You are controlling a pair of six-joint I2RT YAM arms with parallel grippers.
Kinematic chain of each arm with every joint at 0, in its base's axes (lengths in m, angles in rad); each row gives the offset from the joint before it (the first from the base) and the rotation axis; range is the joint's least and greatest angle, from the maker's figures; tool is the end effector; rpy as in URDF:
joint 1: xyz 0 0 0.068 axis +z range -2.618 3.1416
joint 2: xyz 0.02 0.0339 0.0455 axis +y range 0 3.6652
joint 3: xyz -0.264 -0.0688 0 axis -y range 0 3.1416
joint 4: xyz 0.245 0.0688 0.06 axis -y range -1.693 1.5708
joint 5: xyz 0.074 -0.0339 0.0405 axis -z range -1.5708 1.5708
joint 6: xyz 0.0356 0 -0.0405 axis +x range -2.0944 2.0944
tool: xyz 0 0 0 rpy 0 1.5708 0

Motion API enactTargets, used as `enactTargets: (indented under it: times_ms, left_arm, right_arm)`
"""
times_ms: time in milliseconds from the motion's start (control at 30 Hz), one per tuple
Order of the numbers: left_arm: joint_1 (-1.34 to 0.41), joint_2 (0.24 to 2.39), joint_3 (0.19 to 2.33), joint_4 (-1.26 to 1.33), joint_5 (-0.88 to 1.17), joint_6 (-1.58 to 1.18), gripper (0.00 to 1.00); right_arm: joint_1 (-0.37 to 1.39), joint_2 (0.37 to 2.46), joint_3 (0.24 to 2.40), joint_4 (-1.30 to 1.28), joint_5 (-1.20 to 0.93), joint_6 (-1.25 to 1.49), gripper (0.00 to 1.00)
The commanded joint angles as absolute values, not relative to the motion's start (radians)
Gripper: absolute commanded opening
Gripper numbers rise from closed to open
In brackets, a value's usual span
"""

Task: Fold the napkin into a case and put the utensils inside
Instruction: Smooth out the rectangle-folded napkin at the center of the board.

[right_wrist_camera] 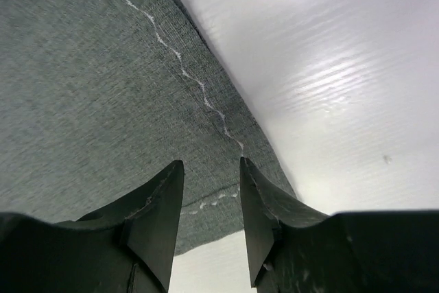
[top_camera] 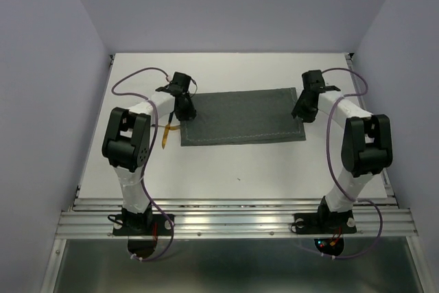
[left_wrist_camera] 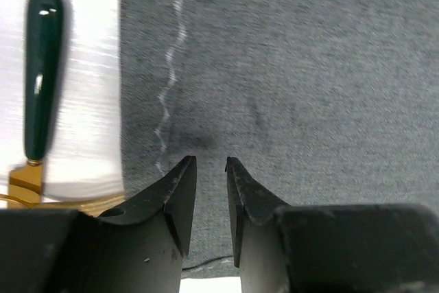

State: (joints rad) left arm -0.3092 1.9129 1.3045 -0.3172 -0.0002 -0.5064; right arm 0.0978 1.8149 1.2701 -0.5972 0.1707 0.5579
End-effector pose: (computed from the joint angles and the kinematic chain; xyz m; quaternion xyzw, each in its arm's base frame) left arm 0.3904 -0.1247 0.1838 -0.0934 0.9438 -0.1256 0.2911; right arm 0.3686 0.0301 0.1948 0.2397 0.9438 -0.0106 0.2275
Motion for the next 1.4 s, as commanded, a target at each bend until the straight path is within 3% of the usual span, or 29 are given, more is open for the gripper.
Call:
enactTargets:
  times_ms: [0,933,1067,1200,1367]
  left_arm:
    - [-0.348,1.822,1.325,-0.353,-0.006,-0.480,0.36]
    - [-0.374,1.821,1.226,-0.311,0.049,-0.489,0.36]
    - [-0.374,1.818,1.220,-0.313,0.046,-0.486,0.36]
    - [-0.374,1.809,1.207,-0.307,0.043,-0.485,0.36]
    - [-0.374,1.813,1.204,-0.304,0.051,-0.488,0.36]
  right_arm:
    - [0.087,1.658,1.200,-0.538,0.247,0.577,0.44]
    - [0.069,1.775,1.086,-0.514,0.195,0.568,0.33]
    - [0.069,1.769,1.077,-0.514,0.206,0.574,0.15]
    - [0.069,1.723,1.062,-0.511,0.230,0.572,0.04]
    - [0.069,1.700,1.063,-0.514,0.233,0.569,0.01]
